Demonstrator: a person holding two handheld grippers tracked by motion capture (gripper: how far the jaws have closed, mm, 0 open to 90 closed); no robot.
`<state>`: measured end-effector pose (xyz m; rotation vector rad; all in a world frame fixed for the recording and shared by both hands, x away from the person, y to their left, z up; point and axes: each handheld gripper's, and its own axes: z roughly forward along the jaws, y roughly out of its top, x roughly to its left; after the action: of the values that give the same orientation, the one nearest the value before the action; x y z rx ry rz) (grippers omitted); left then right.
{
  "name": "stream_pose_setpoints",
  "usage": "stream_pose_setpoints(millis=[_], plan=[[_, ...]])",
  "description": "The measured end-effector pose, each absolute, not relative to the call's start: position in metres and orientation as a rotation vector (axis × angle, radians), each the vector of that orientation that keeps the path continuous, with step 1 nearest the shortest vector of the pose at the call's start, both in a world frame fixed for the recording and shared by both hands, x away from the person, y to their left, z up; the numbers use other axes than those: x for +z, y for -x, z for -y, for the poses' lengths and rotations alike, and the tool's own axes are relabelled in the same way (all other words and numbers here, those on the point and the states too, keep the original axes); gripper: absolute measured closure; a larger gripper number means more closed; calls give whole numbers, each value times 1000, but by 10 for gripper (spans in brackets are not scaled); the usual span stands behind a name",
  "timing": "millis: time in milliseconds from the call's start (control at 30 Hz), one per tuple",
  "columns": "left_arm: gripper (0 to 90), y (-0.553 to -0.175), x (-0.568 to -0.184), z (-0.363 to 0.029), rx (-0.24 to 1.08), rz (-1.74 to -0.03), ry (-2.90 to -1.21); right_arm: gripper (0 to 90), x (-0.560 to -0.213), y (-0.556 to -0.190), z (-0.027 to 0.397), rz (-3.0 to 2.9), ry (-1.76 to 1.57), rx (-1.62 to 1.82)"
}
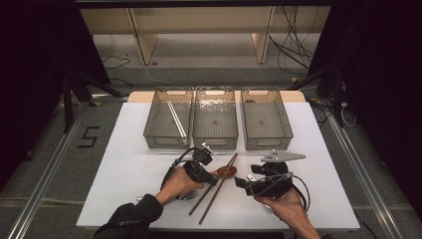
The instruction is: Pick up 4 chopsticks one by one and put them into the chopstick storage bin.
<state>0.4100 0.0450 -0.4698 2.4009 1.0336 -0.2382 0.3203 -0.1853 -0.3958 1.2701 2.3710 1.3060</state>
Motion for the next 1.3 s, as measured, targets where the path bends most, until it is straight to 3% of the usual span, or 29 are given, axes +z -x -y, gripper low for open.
stream_pose_setpoints(millis=[767,1300], plan=[[842,-413,-469,-51,-259,-1070,-2307,258,-396,-321,186,-2373,-1265,1309],[844,-410,-441,-53,-202,-986,-2179,258,-395,-321,187,-2363,-1268,1309]])
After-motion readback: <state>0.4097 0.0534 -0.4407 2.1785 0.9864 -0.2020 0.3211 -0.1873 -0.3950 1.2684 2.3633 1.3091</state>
